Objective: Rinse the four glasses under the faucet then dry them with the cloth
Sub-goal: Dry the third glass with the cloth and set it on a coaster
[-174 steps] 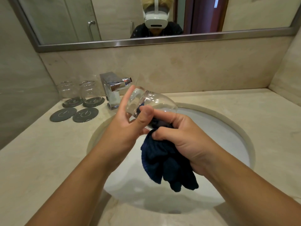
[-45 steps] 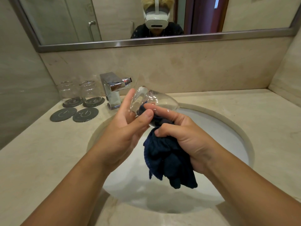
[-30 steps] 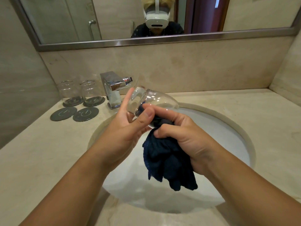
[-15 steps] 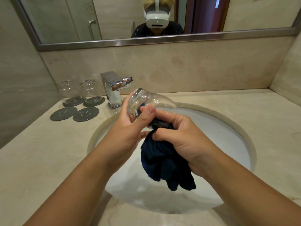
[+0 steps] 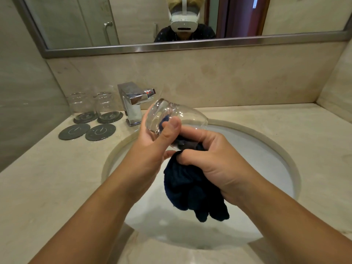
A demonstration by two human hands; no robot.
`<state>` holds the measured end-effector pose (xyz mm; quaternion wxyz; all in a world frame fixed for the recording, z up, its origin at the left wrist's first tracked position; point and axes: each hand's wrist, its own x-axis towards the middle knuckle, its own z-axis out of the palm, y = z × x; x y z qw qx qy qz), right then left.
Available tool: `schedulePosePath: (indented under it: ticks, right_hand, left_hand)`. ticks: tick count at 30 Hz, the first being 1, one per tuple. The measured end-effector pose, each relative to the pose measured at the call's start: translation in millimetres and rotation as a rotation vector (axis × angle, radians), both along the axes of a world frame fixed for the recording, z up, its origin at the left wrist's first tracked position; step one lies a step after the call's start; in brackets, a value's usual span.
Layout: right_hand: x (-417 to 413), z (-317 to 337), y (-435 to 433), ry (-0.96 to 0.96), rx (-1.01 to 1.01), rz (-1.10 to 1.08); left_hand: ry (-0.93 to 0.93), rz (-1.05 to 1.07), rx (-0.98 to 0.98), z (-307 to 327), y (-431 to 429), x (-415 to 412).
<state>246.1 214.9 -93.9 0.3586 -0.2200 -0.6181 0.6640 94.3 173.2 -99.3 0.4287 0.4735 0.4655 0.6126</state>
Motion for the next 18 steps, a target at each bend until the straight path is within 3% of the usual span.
schedulePosePath:
  ticks: [6, 10, 18]
  right_hand:
    - [2.1, 5.3, -0.7, 0.108, -0.197, 0.127]
    - [2.5, 3.7, 2.9, 0.189, -0.301, 0.147]
    - [-1.8, -1.3, 5.0, 0.231, -0.309, 0.081]
  left_hand:
    - [0.004, -0.119, -0.028, 4.3, -3.2, -10.5]
    - [-0.039, -0.066, -0.04, 6.1, -5.0, -6.4]
    - [-0.098, -0.052, -0.124, 9.4, -7.4, 9.3]
